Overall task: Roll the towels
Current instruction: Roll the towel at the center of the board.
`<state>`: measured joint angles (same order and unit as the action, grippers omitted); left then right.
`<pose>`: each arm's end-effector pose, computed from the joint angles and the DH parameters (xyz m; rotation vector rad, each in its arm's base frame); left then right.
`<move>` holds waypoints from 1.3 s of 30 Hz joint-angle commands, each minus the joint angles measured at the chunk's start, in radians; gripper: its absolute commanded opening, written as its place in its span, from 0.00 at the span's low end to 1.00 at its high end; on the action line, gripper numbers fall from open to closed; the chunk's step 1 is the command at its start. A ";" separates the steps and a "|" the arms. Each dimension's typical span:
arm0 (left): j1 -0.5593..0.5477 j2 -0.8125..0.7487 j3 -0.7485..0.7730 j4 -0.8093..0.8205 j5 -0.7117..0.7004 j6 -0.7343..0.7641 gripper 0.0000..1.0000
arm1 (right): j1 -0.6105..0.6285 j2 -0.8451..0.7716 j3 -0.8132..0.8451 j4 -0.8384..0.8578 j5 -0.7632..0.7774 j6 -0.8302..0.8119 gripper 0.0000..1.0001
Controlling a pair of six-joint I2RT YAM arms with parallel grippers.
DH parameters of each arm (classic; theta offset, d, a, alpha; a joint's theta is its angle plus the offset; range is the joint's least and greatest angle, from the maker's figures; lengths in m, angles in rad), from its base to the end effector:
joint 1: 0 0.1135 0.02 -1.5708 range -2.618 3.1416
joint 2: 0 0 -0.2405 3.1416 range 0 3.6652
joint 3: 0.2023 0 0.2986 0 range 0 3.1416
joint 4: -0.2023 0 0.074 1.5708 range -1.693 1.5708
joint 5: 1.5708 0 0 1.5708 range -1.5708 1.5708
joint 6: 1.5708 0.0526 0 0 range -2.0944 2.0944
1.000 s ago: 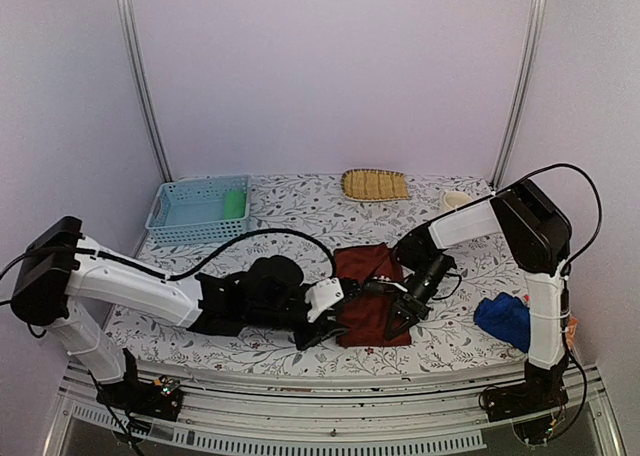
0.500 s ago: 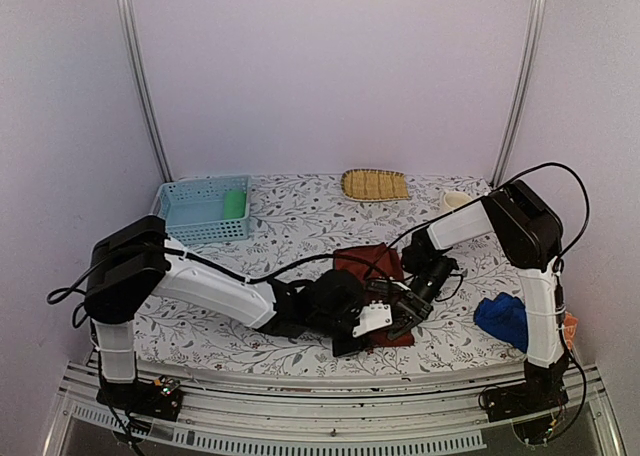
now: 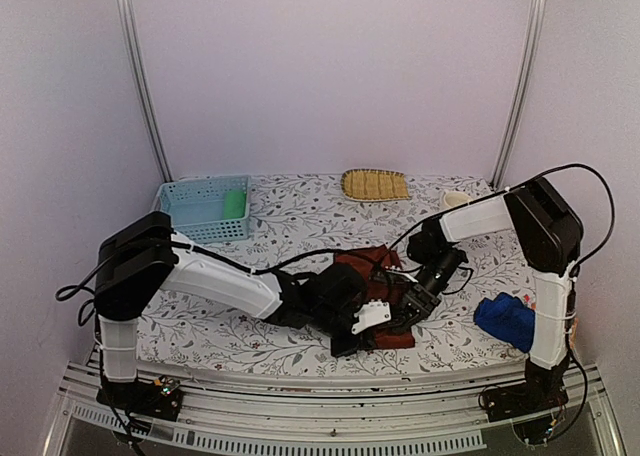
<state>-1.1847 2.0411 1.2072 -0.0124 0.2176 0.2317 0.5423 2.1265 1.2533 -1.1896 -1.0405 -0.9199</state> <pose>0.1601 -0.4240 0.0577 1.7113 1.8386 -0.6798 0.2620 0.2108 0.0435 1.3809 -2.0704 -1.5022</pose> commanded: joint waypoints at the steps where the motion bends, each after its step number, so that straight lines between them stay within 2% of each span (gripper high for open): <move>1: 0.051 0.028 0.049 -0.108 0.170 -0.093 0.00 | -0.047 -0.217 0.004 0.011 0.026 -0.005 0.34; 5: 0.088 0.073 0.090 -0.174 0.270 -0.182 0.00 | -0.125 -0.444 -0.017 0.171 0.121 0.126 0.35; 9: 0.146 0.141 0.146 -0.226 0.406 -0.298 0.00 | -0.127 -0.706 -0.163 0.408 0.271 0.219 0.31; 12: 0.191 0.200 0.190 -0.248 0.537 -0.417 0.00 | -0.095 -0.838 -0.272 0.474 0.363 0.169 0.27; 15: 0.232 0.239 0.196 -0.215 0.628 -0.559 0.00 | -0.011 -0.897 -0.362 0.488 0.464 0.110 0.28; 19: 0.269 0.262 0.158 -0.111 0.725 -0.732 0.00 | 0.141 -0.888 -0.447 0.562 0.610 0.110 0.37; 25: 0.270 0.284 0.206 -0.183 0.720 -0.713 0.00 | 0.321 -0.788 -0.497 0.744 0.826 0.139 0.43; 31: 0.271 0.299 0.236 -0.212 0.742 -0.702 0.00 | 0.405 -0.665 -0.492 0.841 0.904 0.156 0.46; 37: 0.272 0.319 0.260 -0.234 0.756 -0.692 0.00 | 0.435 -0.591 -0.517 0.913 1.007 0.164 0.47; 39: 0.273 0.325 0.268 -0.242 0.755 -0.686 0.00 | 0.437 -0.570 -0.520 0.913 1.012 0.165 0.42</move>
<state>-0.9215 2.3165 1.4590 -0.1802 0.9882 -0.4568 0.9688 1.5169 0.7517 -0.3336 -0.1101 -0.7738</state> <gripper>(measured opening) 0.059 0.458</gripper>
